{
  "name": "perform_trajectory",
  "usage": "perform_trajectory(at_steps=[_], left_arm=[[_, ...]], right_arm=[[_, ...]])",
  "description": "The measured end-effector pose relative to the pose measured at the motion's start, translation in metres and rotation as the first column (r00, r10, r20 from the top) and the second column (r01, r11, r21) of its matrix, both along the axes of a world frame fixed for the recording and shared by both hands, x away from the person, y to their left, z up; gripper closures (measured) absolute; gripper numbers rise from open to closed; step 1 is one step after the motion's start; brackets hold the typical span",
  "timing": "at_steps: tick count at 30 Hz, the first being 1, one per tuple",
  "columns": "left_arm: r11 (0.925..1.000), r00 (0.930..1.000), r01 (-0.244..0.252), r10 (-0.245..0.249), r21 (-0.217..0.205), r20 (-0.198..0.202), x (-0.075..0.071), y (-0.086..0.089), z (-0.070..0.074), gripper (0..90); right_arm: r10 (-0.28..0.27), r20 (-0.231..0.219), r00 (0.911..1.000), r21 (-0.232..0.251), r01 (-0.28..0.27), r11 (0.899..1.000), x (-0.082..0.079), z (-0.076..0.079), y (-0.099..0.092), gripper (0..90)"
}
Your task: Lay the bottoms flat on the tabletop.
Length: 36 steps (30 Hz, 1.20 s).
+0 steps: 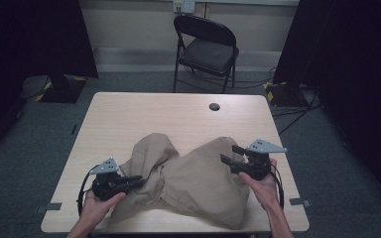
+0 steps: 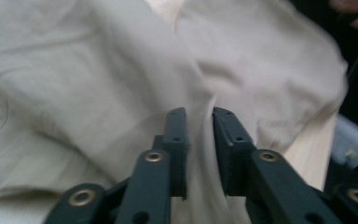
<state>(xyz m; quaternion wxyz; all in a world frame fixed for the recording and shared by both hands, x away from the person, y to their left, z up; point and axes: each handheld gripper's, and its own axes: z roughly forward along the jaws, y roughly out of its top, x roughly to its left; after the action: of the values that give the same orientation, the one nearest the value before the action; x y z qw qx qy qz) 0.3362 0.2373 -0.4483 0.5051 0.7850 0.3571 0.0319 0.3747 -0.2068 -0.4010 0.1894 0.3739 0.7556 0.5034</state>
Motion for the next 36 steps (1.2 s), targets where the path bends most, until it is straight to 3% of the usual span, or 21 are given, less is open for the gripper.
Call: perform_trajectory(at_steps=[4,7,8,10,12,13,16,17,19,22,24,27,28,30,33,36], left_arm=[[0.9990,0.9996,-0.030,0.030,-0.032,0.002,0.015,0.003,0.006,70.7],[0.9972,0.9976,-0.068,0.069,-0.031,0.005,0.032,0.006,0.011,63.6],[0.9963,0.9965,-0.083,0.083,-0.022,0.008,0.038,0.005,0.012,59.8],[0.9920,0.9932,-0.116,0.116,-0.050,-0.012,0.052,0.007,0.014,48.5],[0.9891,0.9896,-0.144,0.144,-0.032,-0.002,0.058,0.008,0.016,41.4],[0.9832,0.9853,-0.171,0.170,-0.063,-0.018,0.070,0.012,0.017,40.1],[0.9748,0.9761,-0.214,0.212,-0.062,-0.050,0.088,0.015,0.013,32.5],[0.9737,0.9752,-0.216,0.211,-0.073,-0.066,0.092,0.015,0.010,31.3],[0.9739,0.9703,-0.226,0.223,-0.021,-0.094,0.103,0.010,0.000,25.8],[0.9715,0.9629,-0.236,0.230,-0.025,-0.141,0.113,0.005,-0.013,24.8],[0.9730,0.9619,-0.228,0.219,-0.038,-0.164,0.116,-0.001,-0.019,24.7],[0.9837,0.9676,-0.179,0.173,-0.017,-0.184,0.117,-0.012,-0.026,32.5],[0.9890,0.9736,-0.146,0.140,-0.021,-0.180,0.115,-0.016,-0.027,41.4],[0.9920,0.9778,-0.123,0.117,-0.028,-0.174,0.111,-0.020,-0.026,57.8],[0.9937,0.9887,-0.090,0.082,-0.066,-0.125,0.099,-0.023,-0.014,73.8],[0.9878,0.9985,-0.032,0.024,-0.152,-0.049,0.081,-0.024,0.009,82.9]], right_arm=[[-0.029,-0.026,0.9992,0.006,0.029,1.000,0.018,-0.003,-0.001,32.4],[-0.045,-0.065,0.9969,0.005,0.045,0.999,0.032,-0.009,-0.003,29.5],[-0.051,-0.081,0.9955,0.000,0.051,0.999,0.037,-0.012,-0.004,28.8],[-0.061,-0.115,0.9915,-0.006,0.061,0.998,0.047,-0.019,-0.005,27.3],[-0.072,-0.130,0.9889,-0.011,0.071,0.997,0.051,-0.022,-0.005,26.5],[-0.079,-0.159,0.9842,-0.001,0.080,0.997,0.057,-0.029,-0.006,26.1],[-0.093,-0.186,0.9782,0.003,0.096,0.995,0.063,-0.036,-0.007,25.9],[-0.093,-0.197,0.9759,0.007,0.096,0.995,0.064,-0.039,-0.007,25.9],[-0.095,-0.220,0.9710,-0.003,0.097,0.995,0.067,-0.045,-0.006,25.9],[-0.095,-0.255,0.9623,-0.020,0.093,0.995,0.070,-0.055,-0.002,27.4],[-0.090,-0.275,0.9572,-0.026,0.086,0.996,0.070,-0.060,0.000,29.6],[-0.064,-0.292,0.9542,-0.029,0.058,0.998,0.069,-0.062,0.005,45.1],[-0.056,-0.293,0.9546,-0.031,0.049,0.998,0.068,-0.061,0.006,53.5],[-0.041,-0.286,0.9572,-0.017,0.038,0.999,0.065,-0.058,0.007,66.2],[-0.025,-0.271,0.9622,0.018,0.031,0.999,0.058,-0.049,0.007,79.7],[-0.010,-0.234,0.9722,0.049,0.022,0.999,0.048,-0.038,0.003,86.8]])
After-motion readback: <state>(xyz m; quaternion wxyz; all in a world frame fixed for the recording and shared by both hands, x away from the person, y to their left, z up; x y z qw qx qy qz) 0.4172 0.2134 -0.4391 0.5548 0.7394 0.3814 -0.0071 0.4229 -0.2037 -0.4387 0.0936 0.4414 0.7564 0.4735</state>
